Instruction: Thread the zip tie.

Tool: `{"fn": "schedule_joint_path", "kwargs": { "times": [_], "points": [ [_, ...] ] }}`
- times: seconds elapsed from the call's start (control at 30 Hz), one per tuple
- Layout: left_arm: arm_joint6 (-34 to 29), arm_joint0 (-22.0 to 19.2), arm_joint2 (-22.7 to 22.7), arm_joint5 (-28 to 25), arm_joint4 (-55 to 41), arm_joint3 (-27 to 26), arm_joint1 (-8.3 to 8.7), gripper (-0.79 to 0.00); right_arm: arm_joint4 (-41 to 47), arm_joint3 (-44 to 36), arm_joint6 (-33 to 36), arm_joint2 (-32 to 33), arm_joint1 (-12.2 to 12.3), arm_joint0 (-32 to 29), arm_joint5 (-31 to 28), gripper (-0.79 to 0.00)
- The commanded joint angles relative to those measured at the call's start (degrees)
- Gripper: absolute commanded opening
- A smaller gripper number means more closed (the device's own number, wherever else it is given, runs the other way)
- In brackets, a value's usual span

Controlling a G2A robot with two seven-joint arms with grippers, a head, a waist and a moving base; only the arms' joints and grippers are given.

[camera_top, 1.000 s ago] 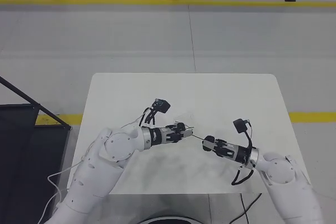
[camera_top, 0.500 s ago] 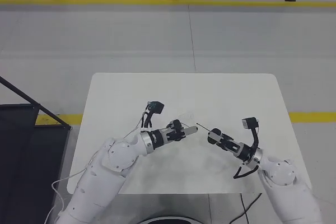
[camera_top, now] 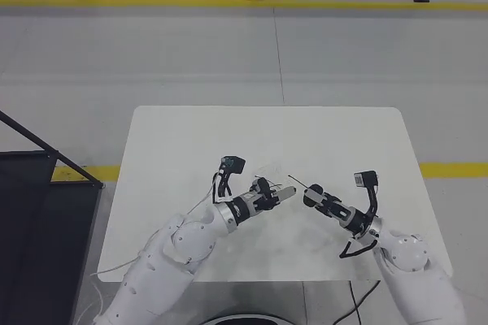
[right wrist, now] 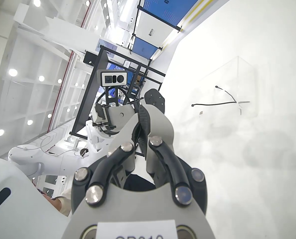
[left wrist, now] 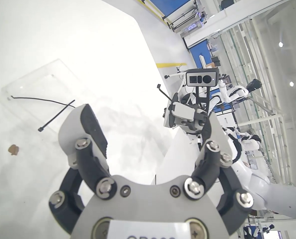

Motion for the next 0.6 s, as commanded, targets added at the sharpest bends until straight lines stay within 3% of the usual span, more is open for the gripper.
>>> {"fn": "schedule_joint_path", "kwargs": {
  "times": [0.0, 0.2, 0.37, 0.43, 0.57],
  "points": [
    [0.0, 0.0, 0.0, 0.0, 0.0, 0.0, 0.0, 0.0, 0.0, 0.0, 0.0, 0.0, 0.0, 0.0, 0.0, -0.785],
    [8.81, 0.59, 2.39, 0.36, 0.73, 1.62, -0.94, 0.0, -0.51, -1.01, -2.07, -0.41, -0.15, -0.64, 0.85, -0.785],
    [16.73, 0.46, 5.65, -5.49, 0.63, 5.06, -2.08, -0.006, -0.5, -0.97, -3.76, -0.64, -0.3, -0.72, 1.59, -0.785],
    [19.0, 0.16, 6.38, -8.21, -0.24, 6.9, -2.49, -0.074, -0.38, -0.78, -4.0, -0.82, -0.36, -0.56, 1.86, -0.785],
    [22.59, -0.81, 8.17, -10.56, -1.05, 10.39, -3.42, -0.286, -0.21, -0.6, -4.12, -0.92, -0.42, -0.38, 1.85, -0.785]
  ]
}}
